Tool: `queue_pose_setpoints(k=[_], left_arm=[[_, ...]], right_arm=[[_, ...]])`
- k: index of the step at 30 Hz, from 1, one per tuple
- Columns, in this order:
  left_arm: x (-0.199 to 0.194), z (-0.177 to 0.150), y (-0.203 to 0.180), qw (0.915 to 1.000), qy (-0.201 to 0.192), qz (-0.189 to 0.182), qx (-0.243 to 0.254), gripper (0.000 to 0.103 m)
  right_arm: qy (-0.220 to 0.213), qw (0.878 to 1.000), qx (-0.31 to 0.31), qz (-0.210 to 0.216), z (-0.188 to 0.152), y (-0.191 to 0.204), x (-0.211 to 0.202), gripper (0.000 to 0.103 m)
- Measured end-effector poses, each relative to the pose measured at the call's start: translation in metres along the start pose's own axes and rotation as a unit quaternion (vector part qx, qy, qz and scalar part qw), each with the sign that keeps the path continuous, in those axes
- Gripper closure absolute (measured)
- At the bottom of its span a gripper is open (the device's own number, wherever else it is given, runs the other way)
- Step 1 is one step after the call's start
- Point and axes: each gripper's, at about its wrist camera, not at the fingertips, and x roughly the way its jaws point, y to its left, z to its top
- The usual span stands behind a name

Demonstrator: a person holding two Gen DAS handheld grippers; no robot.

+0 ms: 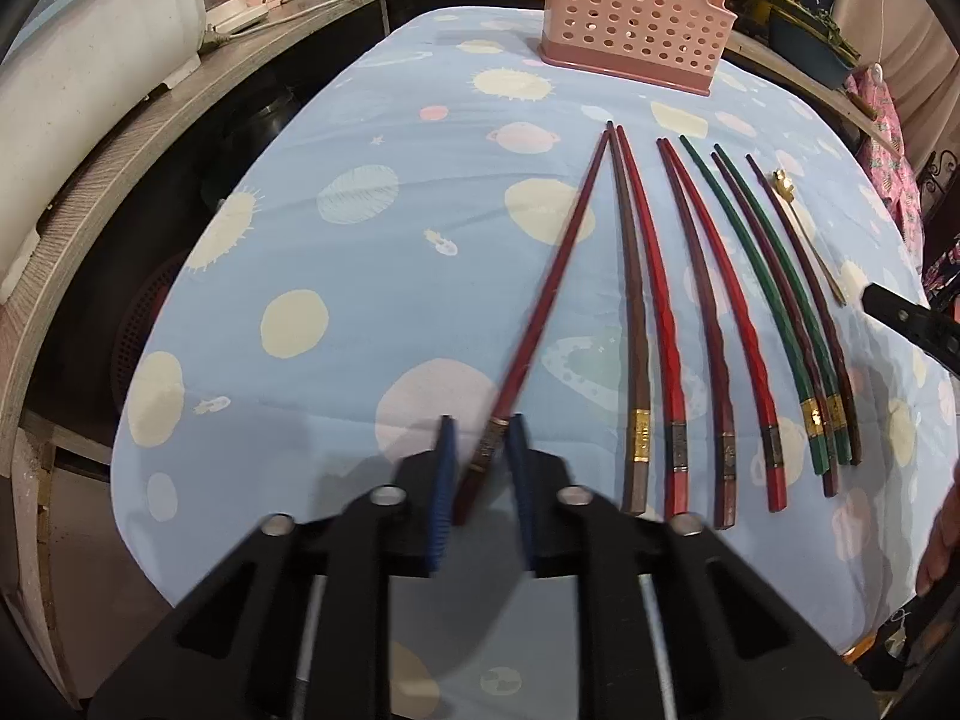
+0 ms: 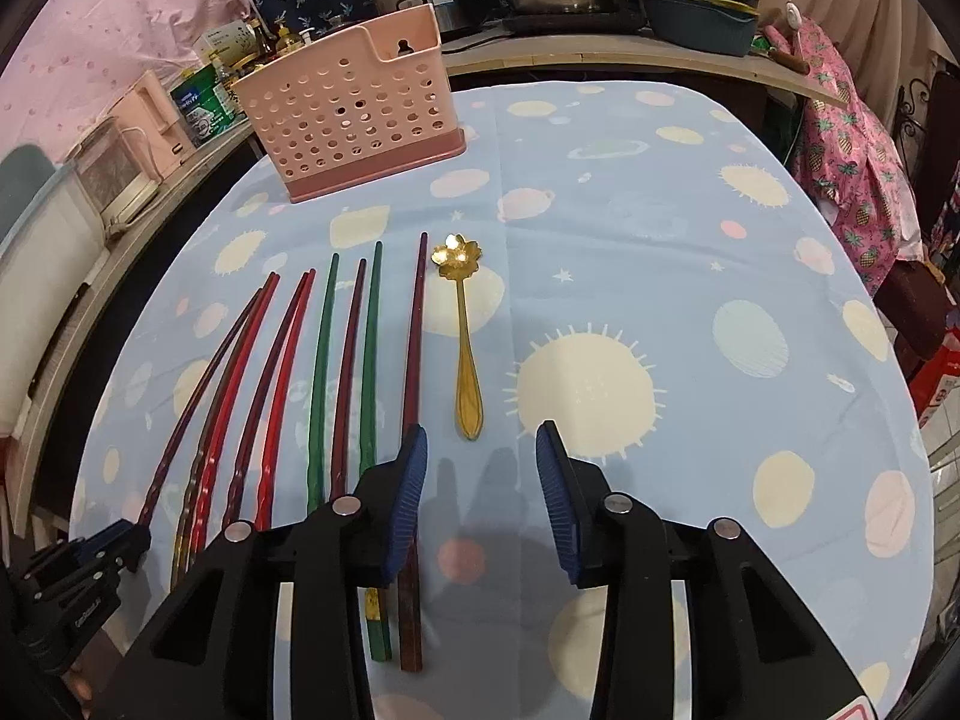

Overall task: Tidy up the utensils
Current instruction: 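Grasp the gold spoon with the right tool while the left tool grasps a dark red chopstick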

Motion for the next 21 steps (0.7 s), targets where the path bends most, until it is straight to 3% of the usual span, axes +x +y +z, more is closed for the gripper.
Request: queue_pose_setpoints(k=[7,15,21], left_arm=[[0.002,0.001,-0.005,1.0000,-0.001,-0.004,0.006,0.092],[0.001,0.003,-0.005,1.0000,0.001,-0.007,0.003,0.095],[-0.016,0.010,-0.003,0.9998,-0.018,-0.003,0.000,0.096]], right_arm=[[0.020,1.000,0.002,0.005,0.010,0.001,0.031,0.088],[0.013,1.000,-0.015,0.001,0.008,0.003,0.028,0.092],[-0.008,1.000,-0.012,0.007,0.012,0.000,0.004,0.092]])
